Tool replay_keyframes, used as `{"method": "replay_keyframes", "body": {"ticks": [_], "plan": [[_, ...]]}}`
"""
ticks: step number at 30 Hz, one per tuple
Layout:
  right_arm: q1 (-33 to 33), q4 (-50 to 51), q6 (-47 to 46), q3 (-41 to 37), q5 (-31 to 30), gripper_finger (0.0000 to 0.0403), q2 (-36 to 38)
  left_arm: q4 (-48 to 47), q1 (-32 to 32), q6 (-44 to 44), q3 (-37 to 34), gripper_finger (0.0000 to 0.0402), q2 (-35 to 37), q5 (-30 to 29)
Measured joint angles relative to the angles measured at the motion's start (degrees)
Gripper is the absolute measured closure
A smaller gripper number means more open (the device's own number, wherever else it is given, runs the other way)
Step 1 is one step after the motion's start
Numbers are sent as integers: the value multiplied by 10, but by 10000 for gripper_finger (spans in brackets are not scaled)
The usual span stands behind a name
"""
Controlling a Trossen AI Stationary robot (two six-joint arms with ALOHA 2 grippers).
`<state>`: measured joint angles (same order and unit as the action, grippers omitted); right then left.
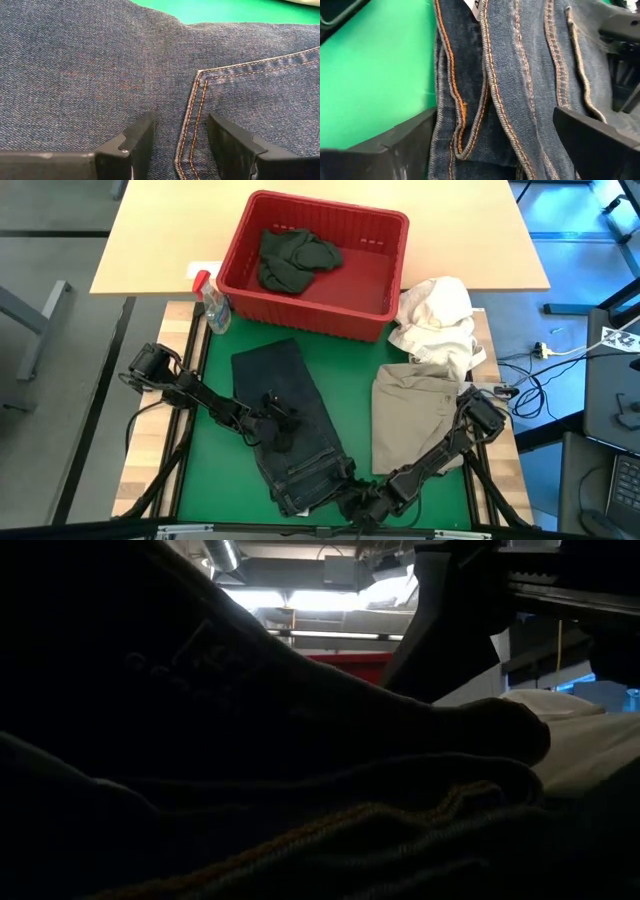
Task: Fold Laundry from Bin
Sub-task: Fold the blue pants
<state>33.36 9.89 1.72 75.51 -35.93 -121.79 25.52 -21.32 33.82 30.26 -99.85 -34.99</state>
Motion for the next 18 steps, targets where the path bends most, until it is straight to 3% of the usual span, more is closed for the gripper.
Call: {"method": "replay_keyframes", "body": {"ticks": [5, 14, 18], "plan": [[-8, 0, 0, -1, -6, 46, -2, 0, 0, 0, 0, 225, 0, 0], [-40, -3, 4, -3, -20, 202, -6, 0, 0, 0, 0, 225, 0, -4], [-56, -3, 4, -4, -1, 254, -5, -1, 1, 0, 0, 225, 0, -7]]}}
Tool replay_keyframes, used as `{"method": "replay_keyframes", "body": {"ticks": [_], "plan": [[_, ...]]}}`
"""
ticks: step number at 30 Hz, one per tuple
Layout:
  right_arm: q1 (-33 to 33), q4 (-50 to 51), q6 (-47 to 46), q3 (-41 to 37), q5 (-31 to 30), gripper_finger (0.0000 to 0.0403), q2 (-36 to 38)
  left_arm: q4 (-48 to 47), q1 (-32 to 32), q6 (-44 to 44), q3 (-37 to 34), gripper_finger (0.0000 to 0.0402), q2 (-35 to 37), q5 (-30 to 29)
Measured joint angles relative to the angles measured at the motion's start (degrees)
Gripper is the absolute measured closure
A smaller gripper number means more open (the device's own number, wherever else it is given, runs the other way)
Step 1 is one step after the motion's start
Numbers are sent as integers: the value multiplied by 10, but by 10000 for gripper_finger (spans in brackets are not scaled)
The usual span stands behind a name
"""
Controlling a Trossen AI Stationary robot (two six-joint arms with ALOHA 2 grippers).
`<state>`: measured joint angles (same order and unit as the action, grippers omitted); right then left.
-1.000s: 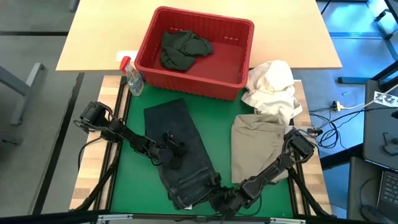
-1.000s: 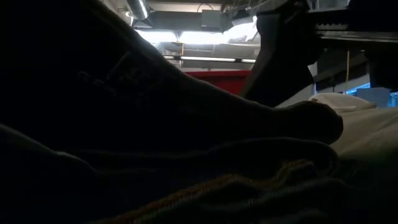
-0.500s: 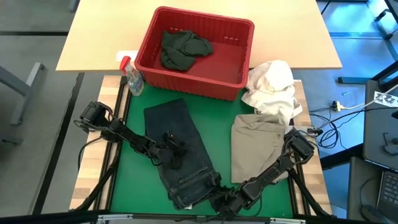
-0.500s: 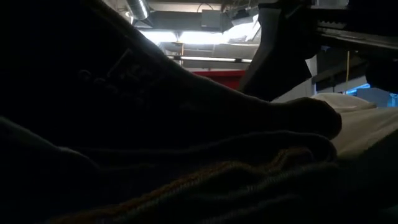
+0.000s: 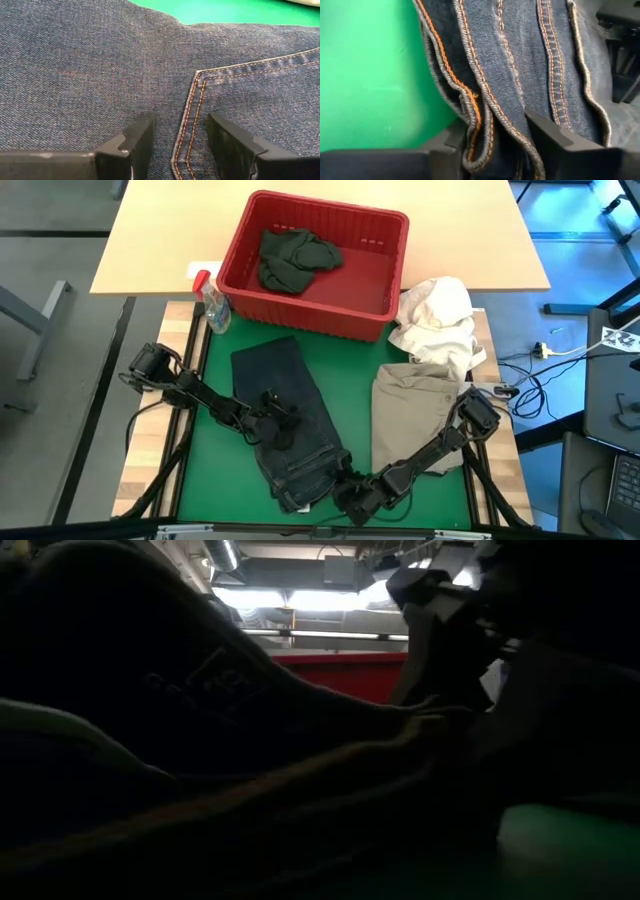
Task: Fold Laundry from Bin
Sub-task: Fold the blue pants
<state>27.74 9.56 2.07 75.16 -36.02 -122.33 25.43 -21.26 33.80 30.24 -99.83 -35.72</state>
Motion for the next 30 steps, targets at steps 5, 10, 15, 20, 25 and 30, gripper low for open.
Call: {"method": "replay_keyframes", "body": {"ticks": [5, 10, 15, 20, 25, 30], "plan": [[-20, -7, -1, 1, 34, 279, 1, 0, 0, 0, 0, 225, 0, 0], [-35, -8, -1, 1, 51, 313, 2, 0, 0, 0, 0, 225, 0, 2], [-45, 8, -11, 17, 106, 336, 10, 1, 0, 0, 0, 225, 0, 10], [-60, 76, -48, 65, 180, 336, 33, 8, -3, -21, 0, 225, 1, 35], [-74, 137, -79, 105, 239, 336, 55, 20, -14, -64, 1, 225, 2, 47], [-82, 158, -100, 121, 301, 336, 56, 25, -27, -114, 1, 225, 24, 49]]}}
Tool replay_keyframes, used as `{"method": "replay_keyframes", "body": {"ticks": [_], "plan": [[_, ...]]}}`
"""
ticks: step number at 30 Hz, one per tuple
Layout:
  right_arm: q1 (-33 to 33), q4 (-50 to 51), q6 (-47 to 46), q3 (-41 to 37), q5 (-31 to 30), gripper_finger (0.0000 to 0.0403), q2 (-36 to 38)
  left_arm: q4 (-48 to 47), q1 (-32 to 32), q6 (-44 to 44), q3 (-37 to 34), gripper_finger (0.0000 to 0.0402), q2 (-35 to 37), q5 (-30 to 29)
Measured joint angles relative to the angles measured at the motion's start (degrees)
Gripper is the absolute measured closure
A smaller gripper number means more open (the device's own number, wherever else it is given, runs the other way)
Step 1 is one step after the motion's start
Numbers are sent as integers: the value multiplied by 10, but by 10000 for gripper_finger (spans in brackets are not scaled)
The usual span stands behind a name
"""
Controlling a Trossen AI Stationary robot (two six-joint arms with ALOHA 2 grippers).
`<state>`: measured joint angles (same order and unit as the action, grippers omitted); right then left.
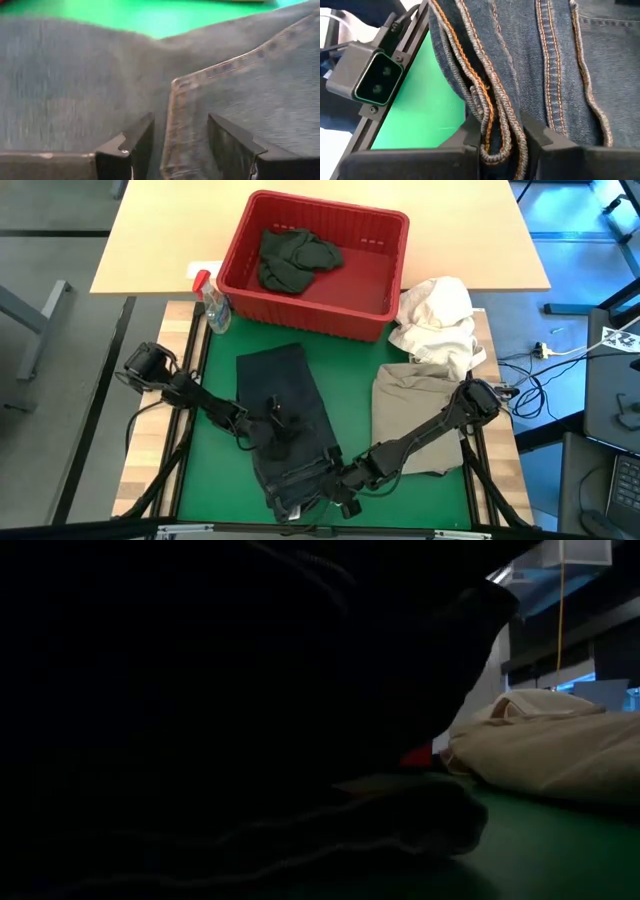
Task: Fold Laundry from Bin
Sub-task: Fold the blue pants
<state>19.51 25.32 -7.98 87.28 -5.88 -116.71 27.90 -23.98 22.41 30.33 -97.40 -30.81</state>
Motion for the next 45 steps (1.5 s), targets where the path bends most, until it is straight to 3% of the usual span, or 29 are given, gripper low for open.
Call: {"method": "replay_keyframes", "body": {"ticks": [12, 19, 23, 27, 34, 42, 45], "plan": [[-1, -1, -23, -7, -10, 336, 1, -39, -13, -73, 0, 212, 127, 4], [-1, 2, -23, -7, -11, 336, 1, -166, -46, -108, 35, 166, 241, 72], [-1, 2, -23, -7, -11, 336, 2, -216, -98, -104, 50, 160, 257, 141], [0, 3, -23, -7, -11, 336, 2, -246, -178, -78, 57, 171, 243, 136], [0, 3, -23, -7, -10, 336, 2, -262, -295, -62, 56, 179, 168, 43], [0, 3, -28, -7, -6, 336, 2, -217, -310, -121, 56, 179, 43, -62], [0, 3, -36, -7, -6, 336, 2, -203, -299, -144, 56, 179, 16, -44]]}}
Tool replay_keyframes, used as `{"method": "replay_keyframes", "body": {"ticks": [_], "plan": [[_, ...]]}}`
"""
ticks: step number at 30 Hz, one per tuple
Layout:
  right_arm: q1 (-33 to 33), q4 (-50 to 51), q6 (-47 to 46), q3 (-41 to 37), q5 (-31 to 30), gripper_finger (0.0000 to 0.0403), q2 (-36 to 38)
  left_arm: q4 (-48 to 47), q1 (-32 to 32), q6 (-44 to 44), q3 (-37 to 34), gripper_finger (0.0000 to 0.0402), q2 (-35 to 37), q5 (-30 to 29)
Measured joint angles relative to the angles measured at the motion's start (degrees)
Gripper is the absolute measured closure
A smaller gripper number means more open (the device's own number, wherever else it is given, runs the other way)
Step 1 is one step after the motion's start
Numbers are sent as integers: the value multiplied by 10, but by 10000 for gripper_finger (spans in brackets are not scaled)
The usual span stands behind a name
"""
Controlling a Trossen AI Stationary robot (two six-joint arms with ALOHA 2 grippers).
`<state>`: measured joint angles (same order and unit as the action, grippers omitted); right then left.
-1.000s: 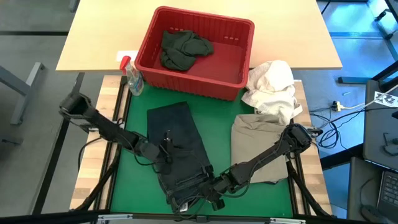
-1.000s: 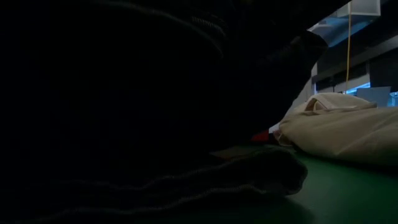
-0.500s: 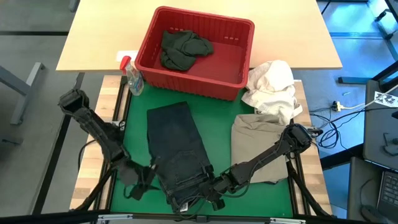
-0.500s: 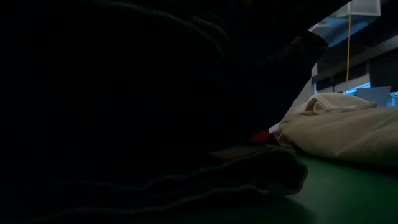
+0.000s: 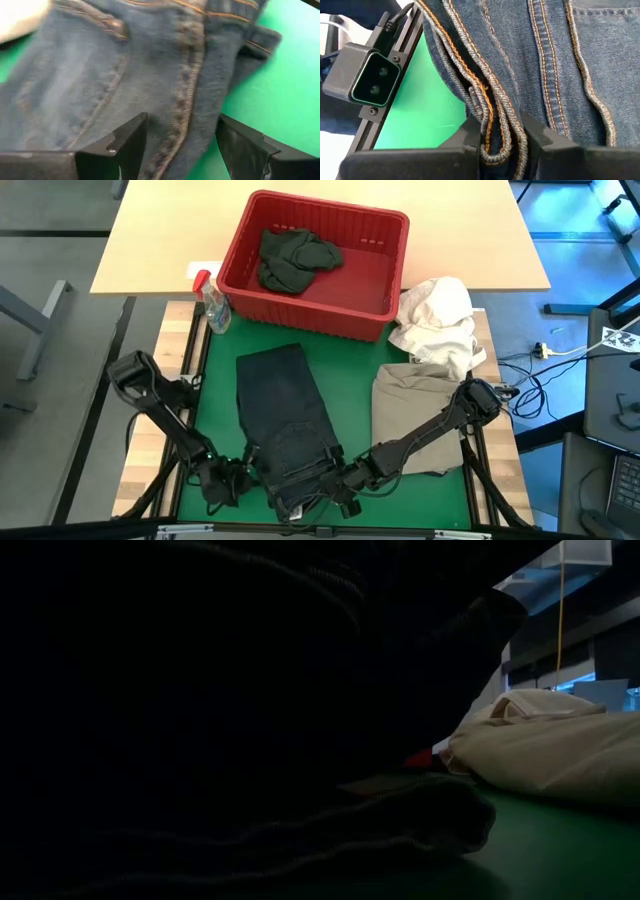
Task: Fold Laundry from Bin
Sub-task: Fold the blue pants
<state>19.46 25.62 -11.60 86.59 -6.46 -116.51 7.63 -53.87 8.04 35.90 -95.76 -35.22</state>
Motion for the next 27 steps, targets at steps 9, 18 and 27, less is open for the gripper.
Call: {"method": "replay_keyframes", "body": {"ticks": [9, 18, 27], "plan": [[-1, -1, -8, 0, 0, 336, 0, 29, 14, -85, 0, 179, -17, 33], [0, -17, -30, -1, 1, 336, -2, 37, 56, -88, 0, 180, -17, 46], [1, -20, -32, -1, 1, 336, -9, 91, 58, -75, 1, 270, -54, 71]]}}
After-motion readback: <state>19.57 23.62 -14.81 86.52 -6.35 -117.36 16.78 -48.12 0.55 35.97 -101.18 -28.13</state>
